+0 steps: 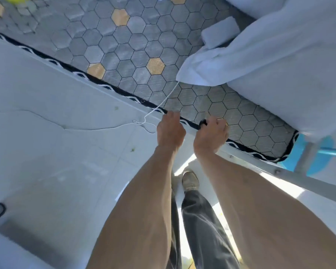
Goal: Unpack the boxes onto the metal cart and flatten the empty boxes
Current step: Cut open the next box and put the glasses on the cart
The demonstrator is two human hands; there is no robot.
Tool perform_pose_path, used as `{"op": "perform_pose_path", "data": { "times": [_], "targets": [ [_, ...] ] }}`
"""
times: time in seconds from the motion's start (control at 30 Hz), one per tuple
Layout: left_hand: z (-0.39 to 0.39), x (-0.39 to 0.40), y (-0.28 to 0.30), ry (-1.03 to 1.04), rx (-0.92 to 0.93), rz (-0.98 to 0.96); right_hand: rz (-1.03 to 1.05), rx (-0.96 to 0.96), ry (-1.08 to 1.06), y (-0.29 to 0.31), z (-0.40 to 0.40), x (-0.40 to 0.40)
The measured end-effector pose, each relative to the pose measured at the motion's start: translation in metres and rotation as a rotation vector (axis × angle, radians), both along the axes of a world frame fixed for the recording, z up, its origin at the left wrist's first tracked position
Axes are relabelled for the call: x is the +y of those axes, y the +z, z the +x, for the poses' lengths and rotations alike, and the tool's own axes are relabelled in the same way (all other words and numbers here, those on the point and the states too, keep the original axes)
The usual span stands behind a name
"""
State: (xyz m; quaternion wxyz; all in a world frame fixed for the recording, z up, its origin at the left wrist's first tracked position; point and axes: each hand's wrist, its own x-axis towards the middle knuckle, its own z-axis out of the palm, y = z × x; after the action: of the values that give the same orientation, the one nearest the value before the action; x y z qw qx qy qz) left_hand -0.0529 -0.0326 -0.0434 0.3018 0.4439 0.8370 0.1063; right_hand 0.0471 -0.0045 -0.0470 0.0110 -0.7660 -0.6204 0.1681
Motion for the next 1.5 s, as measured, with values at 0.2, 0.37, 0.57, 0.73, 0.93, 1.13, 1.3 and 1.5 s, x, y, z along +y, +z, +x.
{"op": "perform_pose_path", "data": {
  "times": [0.2, 0.37, 0.57, 0.73, 0.93, 1.13, 1.3, 1.5],
  "targets": [
    [0.026, 0.038, -0.014, -0.271, 0.085, 0.095, -0.009, 0.076, -0.239, -0.007, 0.038, 0.035],
    [0.052, 0.056, -0.026, -0.368, 0.119, -0.027, -0.033, 0.065, -0.238, -0.016, 0.065, 0.047],
    [0.069, 0.062, -0.027, -0.379, 0.099, -0.110, 0.006, 0.130, -0.218, -0.021, 0.082, 0.045],
    [0.065, 0.056, -0.025, -0.321, 0.088, -0.096, 0.022, 0.057, -0.172, -0.018, 0.078, 0.041],
    [0.033, 0.031, -0.011, -0.165, 0.072, 0.024, 0.016, 0.109, -0.004, -0.011, 0.037, 0.032],
    [-0.012, -0.029, 0.002, 0.156, 0.148, 0.023, -0.107, 0.229, 0.273, 0.004, -0.020, -0.006],
    [-0.031, -0.106, 0.001, 0.435, 0.143, -0.086, -0.342, 0.175, 0.597, 0.002, -0.051, -0.064],
    [-0.022, -0.227, -0.016, 0.723, 0.086, -0.203, -0.448, 0.004, 0.898, -0.016, -0.063, -0.157]
  ]
}}
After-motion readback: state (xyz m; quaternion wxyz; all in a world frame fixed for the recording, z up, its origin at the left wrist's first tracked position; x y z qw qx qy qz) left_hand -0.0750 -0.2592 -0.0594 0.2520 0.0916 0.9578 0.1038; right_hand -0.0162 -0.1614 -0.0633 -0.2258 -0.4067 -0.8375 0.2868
